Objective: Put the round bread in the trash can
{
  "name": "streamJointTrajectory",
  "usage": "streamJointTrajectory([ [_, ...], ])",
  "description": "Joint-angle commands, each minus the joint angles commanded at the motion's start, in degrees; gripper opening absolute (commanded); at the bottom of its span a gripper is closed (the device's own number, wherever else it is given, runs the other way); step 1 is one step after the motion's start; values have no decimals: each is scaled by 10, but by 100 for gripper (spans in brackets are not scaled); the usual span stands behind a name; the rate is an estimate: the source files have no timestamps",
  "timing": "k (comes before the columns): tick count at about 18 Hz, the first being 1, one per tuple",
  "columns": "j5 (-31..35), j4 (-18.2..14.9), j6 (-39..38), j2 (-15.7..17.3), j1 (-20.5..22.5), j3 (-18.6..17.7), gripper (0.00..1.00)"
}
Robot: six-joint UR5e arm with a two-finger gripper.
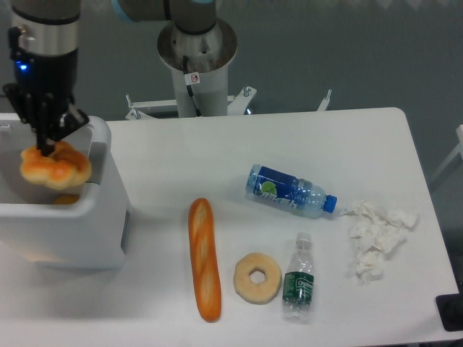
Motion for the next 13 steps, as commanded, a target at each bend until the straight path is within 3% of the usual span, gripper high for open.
streamJointTrajectory([
  [2, 1, 0, 0, 0, -10, 0, 11],
  [4, 0, -1, 2, -1, -11, -3, 30],
  [6, 1, 0, 4, 0, -11, -3, 62],
  [7, 2, 0, 4, 1, -11, -3, 91],
  [8, 2, -1, 2, 2, -11, -2, 100],
  [13, 0, -1, 1, 4, -4, -1, 100],
])
